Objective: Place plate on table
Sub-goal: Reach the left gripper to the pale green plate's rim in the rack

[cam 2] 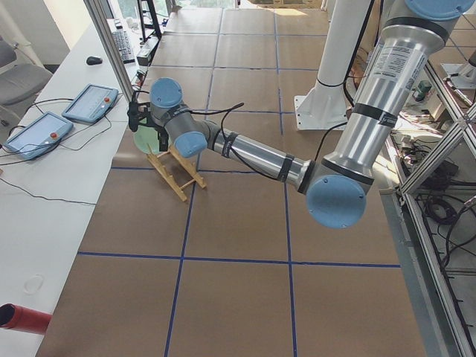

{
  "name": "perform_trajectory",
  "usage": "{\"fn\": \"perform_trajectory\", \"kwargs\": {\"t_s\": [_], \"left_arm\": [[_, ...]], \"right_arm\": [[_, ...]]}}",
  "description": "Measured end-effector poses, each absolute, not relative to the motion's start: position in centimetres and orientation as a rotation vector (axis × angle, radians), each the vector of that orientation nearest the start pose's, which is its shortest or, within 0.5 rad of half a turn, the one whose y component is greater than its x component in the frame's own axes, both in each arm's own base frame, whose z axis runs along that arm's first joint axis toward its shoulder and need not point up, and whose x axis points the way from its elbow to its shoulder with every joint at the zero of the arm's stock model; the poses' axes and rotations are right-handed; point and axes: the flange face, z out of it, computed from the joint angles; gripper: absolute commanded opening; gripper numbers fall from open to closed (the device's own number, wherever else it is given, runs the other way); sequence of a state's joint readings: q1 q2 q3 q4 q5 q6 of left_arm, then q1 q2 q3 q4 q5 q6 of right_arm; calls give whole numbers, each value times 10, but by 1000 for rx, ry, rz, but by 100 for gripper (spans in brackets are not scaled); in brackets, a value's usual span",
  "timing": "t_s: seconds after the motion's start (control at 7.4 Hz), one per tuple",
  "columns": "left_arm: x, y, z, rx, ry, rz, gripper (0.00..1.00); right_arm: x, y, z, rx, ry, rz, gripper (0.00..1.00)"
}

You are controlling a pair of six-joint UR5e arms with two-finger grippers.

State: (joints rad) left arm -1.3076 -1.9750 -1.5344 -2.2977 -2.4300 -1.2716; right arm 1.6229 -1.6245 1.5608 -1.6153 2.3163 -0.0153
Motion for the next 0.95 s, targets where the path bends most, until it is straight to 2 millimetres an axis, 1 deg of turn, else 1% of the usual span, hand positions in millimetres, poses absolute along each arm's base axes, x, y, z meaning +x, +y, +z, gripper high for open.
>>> {"fn": "perform_trajectory", "kwargs": {"t_s": [0.14,0.41,0.54,0.68,0.81,0.95], "left_arm": [[130,-641,339,161,1333,-544,100],[165,-659,338,92,1488,-852,100],[190,-672,338,54,1534,-970,100],[216,-679,341,27,1544,-1033,100],[238,-682,344,17,1540,-1061,100],[253,-683,346,11,1534,-1070,88]], "right_arm": [[90,-456,695,-78,-748,75,100],[90,-456,695,-78,-748,75,100],[90,-456,695,-77,-748,75,100],[90,-456,695,-77,-748,75,100],[90,-456,695,-77,-748,75,100],[90,-456,695,-77,-748,75,100]]}}
